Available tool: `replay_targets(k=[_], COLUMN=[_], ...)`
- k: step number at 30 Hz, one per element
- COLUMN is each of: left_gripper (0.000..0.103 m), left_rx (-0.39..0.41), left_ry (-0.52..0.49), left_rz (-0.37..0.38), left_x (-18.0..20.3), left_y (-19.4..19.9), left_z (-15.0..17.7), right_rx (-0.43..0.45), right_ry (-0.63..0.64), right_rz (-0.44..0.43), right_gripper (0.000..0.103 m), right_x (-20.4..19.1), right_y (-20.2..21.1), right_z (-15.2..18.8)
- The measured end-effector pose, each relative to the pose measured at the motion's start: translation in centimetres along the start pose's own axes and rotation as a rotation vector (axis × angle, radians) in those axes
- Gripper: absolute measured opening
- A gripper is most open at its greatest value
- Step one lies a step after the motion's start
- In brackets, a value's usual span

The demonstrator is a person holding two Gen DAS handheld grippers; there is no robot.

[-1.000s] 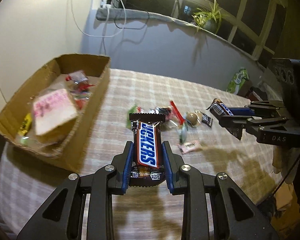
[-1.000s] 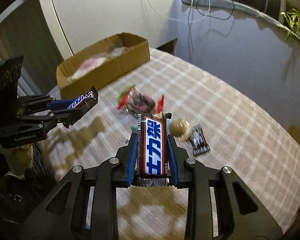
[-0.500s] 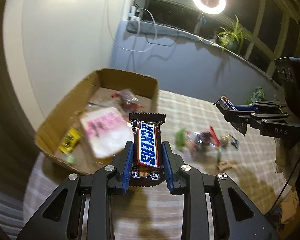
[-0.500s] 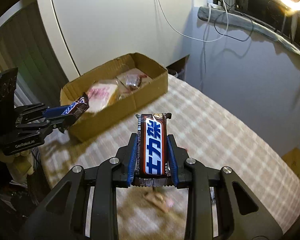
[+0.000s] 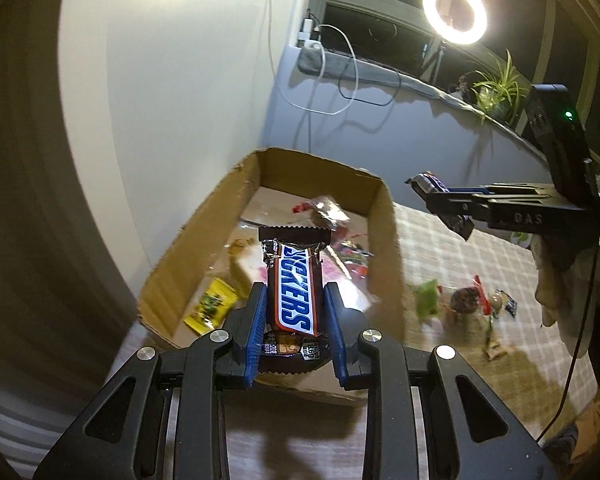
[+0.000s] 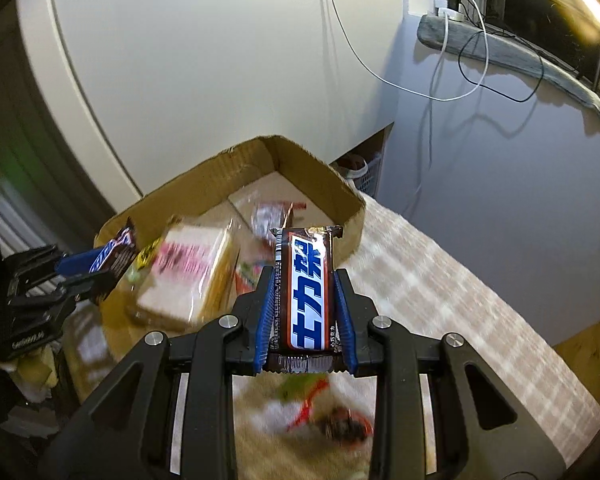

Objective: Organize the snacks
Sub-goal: 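Carry both bars over the cardboard box with both tools, then open the right tool to drop the blue bar while the left tool drops the Snickers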

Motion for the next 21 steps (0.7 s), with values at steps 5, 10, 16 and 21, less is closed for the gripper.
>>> replay_targets(k=[5,10,16,21], left_gripper=[0.027,0.027,0.027,0.034], left_rx=[0.000,0.001,-0.003,-0.002], left_ry=[0.013,0.021,0.025,0.032], left_rz=[-0.008,-0.017,-0.022,-0.032], left_x=[-1.2,-1.8,-2.0,-2.0], left_y=[-0.7,-1.2,-1.7,-1.9], left_z=[-0.6,-0.9,-1.0,-1.2], right_rx=[-0.008,-0.013,-0.017,-0.012], right_ry=[-0.004,-0.022,-0.019,-0.013], right_rz=[-0.006,-0.020,-0.034,-0.031], right_gripper=[0.029,0.029,0.029,0.030], right_x=[-0.1,0.1,-0.2,-0.4], right_y=[-2.7,-5.1,-6.7,-7.0], right_z=[-1.8,-3.2,-4.0,-4.0])
Point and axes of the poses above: each gripper's, at about its wrist camera, not at the fingertips, and y roughly against the way its jaws point, x to its right, z to its underside, the point moved 6 cm from there along -y, roughly the way its jaws point, and after that the axes turned 7 degrees about y, right-handed, at the moved point
